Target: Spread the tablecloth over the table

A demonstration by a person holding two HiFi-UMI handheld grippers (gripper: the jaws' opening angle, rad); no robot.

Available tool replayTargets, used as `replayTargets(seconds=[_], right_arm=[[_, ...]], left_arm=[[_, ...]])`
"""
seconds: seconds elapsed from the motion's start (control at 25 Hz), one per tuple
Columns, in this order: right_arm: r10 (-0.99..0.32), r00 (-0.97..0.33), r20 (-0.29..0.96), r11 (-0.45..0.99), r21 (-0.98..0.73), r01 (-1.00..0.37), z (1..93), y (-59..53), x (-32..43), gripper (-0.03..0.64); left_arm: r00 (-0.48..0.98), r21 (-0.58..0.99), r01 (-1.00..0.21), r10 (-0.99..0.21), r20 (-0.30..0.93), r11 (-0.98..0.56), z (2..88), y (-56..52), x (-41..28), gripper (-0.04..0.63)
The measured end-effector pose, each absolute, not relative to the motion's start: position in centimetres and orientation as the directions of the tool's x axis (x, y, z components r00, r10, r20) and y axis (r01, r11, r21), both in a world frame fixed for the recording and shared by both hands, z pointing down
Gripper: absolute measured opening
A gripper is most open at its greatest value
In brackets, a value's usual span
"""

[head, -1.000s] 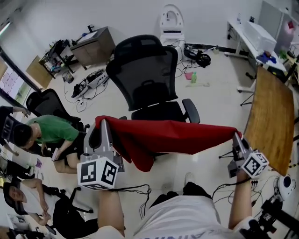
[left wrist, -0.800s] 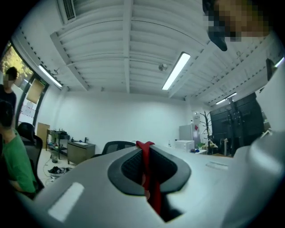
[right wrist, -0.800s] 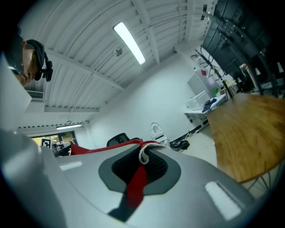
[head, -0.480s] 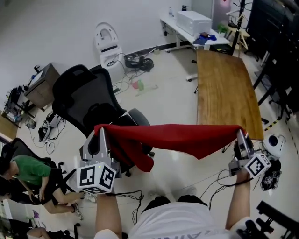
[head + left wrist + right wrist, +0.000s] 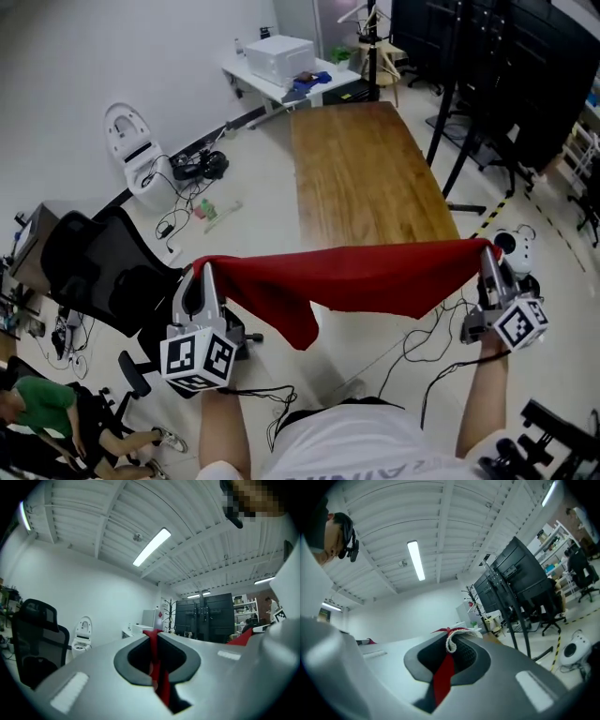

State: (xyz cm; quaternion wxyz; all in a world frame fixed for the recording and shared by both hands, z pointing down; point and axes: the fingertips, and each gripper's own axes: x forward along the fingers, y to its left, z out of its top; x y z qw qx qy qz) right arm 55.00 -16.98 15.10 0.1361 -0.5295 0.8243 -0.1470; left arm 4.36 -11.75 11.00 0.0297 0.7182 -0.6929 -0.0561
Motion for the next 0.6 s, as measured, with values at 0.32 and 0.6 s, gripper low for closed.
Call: replayTargets(seconds=[0.32,0.6], right_arm=[[-0.963,-0.267,-0.048,0.265,-0.371,-0.890,15.1,-18.5,64.9,0.014],[-0.978,-0.208,-0.032,0.204,-0.380,-0.902,15.7,-23.4,68.2,0.014]], left_arm=[[0.141,0.124,-0.982,-0.990,-0.008,-0.141,12.1,-17.2,14.1,0.015],[0.169,0.113,-0.980,-0.985,0.038,-0.164,14.2,-22.6,16.7,0.015]])
